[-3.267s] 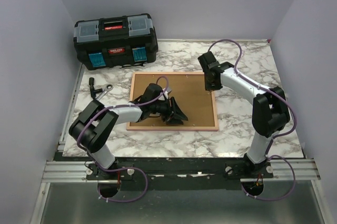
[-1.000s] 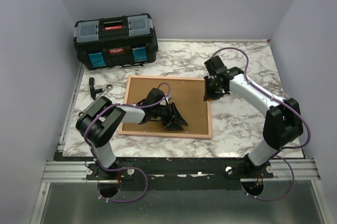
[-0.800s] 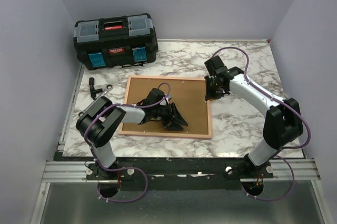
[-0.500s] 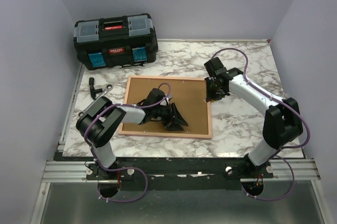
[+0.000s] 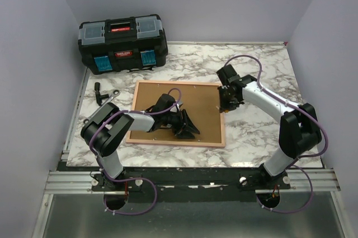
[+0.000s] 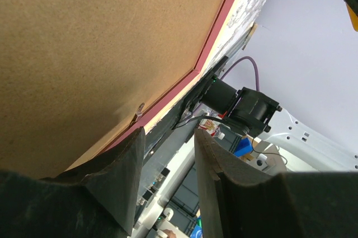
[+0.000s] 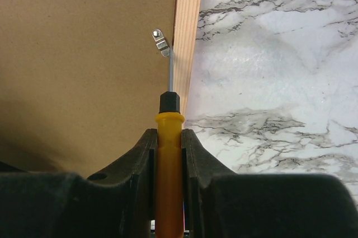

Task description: Take the photo out of the frame

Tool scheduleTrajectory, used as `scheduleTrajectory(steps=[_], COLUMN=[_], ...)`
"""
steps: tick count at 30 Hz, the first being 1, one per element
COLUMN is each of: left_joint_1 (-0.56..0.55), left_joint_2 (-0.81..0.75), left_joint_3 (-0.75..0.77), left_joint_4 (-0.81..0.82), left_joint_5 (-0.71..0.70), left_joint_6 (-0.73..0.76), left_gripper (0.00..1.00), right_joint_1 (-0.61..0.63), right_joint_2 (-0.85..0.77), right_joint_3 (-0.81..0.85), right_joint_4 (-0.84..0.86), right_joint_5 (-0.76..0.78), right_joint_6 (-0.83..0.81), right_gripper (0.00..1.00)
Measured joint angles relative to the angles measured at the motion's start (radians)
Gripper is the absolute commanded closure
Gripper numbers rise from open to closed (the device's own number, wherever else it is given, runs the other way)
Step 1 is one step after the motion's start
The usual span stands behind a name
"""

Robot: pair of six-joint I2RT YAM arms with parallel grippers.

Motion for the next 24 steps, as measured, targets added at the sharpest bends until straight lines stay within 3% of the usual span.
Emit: scheduleTrajectory(steps=[24], left_joint_1=[0.000], left_joint_2=[0.000], left_joint_3=[0.000], left_joint_4=[0.006], left_joint_5=[0.000], left_joint_6=[-0.001], left_gripper=[0.55], right_joint_1=[0.000], right_joint_2=[-0.056], right_joint_3=[-0.005], right_joint_4=[0.001], right_joint_5=[-0.082], right_joint_6=[0.001], right_gripper=[0.99])
